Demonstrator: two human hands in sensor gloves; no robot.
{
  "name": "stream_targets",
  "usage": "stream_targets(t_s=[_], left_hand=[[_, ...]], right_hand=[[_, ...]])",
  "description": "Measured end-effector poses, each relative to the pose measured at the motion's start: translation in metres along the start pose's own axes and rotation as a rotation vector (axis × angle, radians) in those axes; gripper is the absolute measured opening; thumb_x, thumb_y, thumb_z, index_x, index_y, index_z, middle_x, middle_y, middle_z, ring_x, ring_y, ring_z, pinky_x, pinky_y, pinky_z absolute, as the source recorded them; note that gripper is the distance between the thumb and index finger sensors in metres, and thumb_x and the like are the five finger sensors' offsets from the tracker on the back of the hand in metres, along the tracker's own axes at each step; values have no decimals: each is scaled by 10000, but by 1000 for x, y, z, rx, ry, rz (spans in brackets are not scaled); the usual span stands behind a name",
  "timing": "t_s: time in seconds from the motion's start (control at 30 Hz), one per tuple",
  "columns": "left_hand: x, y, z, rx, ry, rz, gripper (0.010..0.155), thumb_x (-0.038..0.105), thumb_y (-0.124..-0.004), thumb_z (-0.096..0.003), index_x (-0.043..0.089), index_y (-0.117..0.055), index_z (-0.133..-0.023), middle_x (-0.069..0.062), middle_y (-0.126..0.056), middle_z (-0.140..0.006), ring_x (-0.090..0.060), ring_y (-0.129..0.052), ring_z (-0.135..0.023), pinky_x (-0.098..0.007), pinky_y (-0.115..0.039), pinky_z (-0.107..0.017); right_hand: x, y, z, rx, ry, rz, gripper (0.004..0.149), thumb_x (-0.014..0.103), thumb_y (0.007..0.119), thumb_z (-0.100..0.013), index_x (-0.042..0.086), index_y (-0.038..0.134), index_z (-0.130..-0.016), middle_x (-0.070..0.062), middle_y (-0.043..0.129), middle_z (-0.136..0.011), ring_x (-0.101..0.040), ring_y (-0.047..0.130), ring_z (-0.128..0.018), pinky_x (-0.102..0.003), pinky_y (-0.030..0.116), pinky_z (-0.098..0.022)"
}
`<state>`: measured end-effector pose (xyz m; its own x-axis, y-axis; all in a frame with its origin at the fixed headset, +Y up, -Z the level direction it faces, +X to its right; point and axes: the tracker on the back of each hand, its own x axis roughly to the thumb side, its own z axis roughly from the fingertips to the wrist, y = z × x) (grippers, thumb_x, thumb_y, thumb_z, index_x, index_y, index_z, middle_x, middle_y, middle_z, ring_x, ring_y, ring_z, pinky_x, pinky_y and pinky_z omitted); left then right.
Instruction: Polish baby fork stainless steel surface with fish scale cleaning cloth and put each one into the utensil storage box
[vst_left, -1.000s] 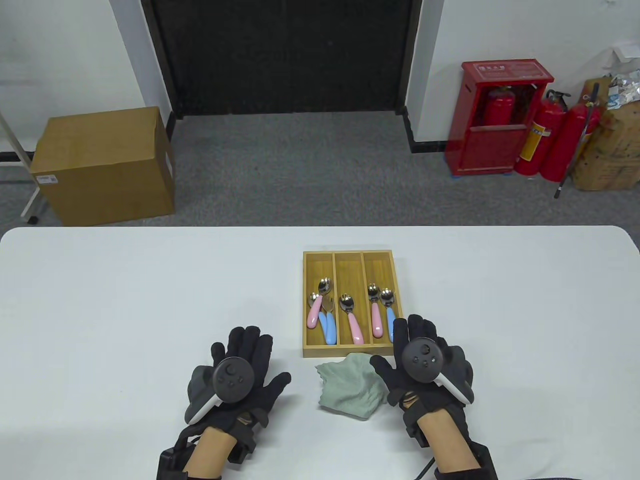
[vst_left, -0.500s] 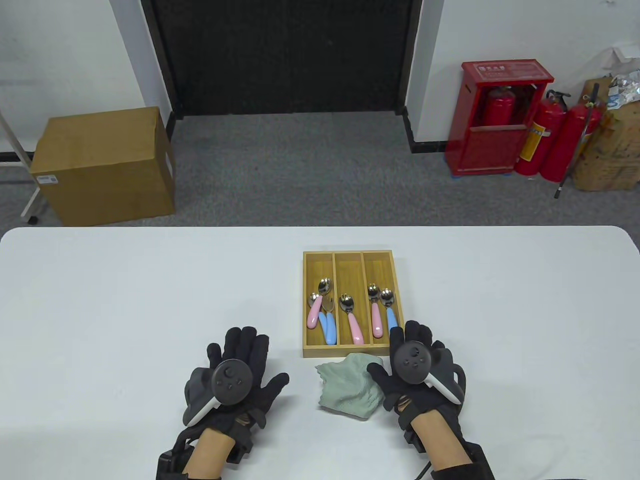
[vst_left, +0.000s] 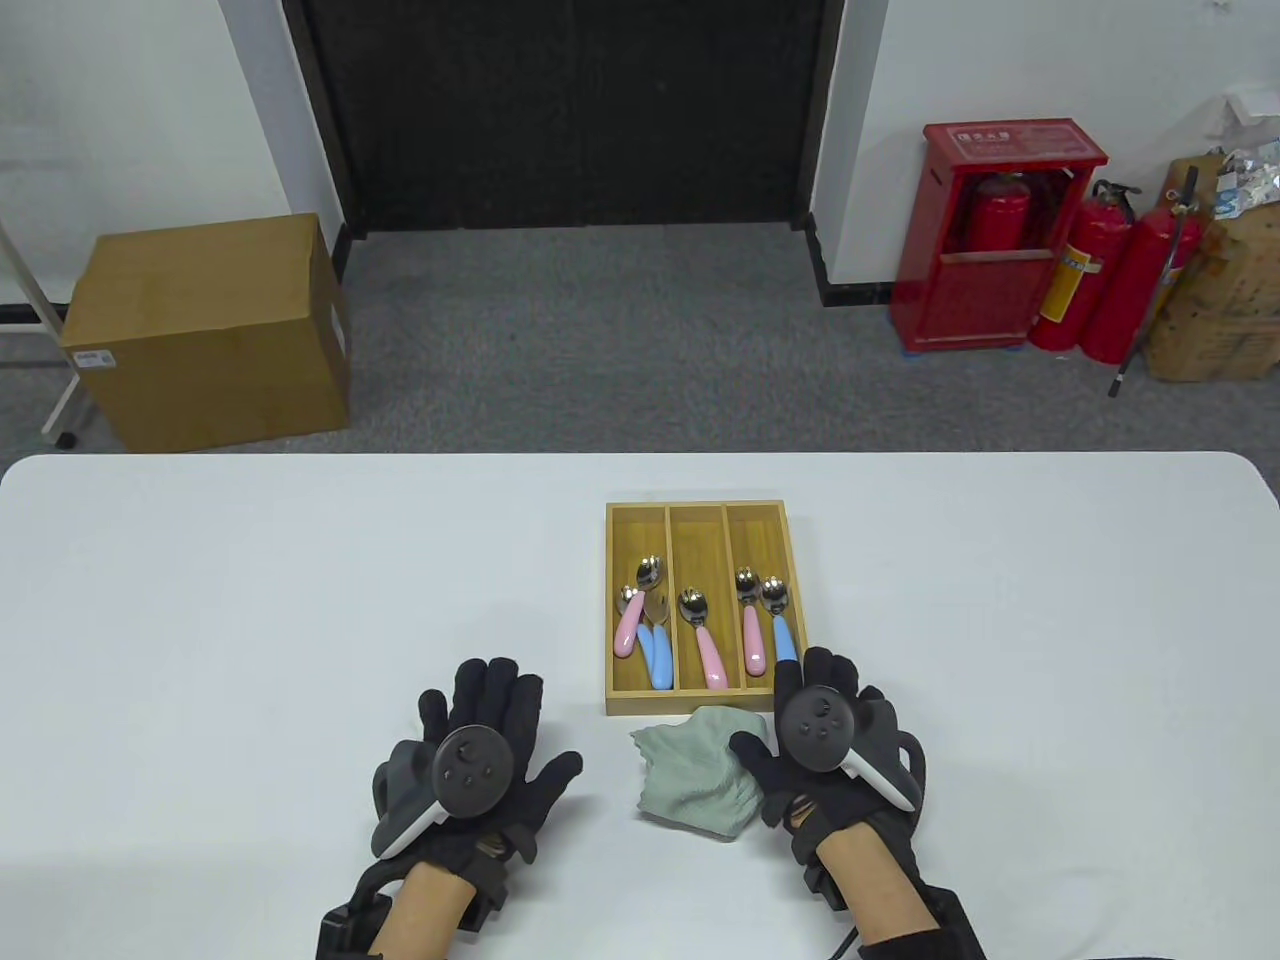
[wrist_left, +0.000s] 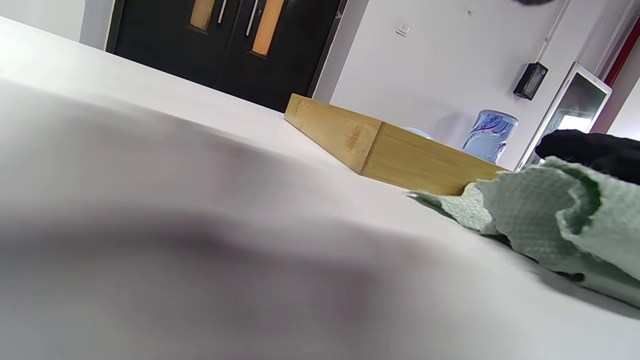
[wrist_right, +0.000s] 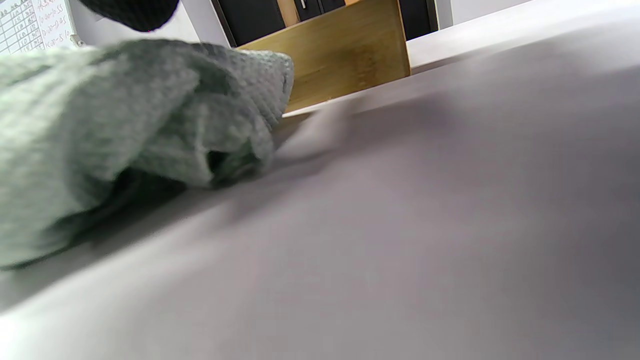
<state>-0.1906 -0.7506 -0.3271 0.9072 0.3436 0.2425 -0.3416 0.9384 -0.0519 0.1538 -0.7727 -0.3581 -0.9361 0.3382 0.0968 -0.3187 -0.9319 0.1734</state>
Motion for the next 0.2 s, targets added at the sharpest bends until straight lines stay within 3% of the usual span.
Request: stream_targets(t_s=[0.2], left_hand=[[-1,0,1,2,3,0,880,763,-576,-484,271,-278,-1150,-25,-168,-1230,-354,-100,-1170,-637,-62,-694]], right_hand=[[0,0,0,3,4,-3,874,632,624,-450,164,169,-1032,-176,46,-1081,-458,49,-984,-698,95,-640]])
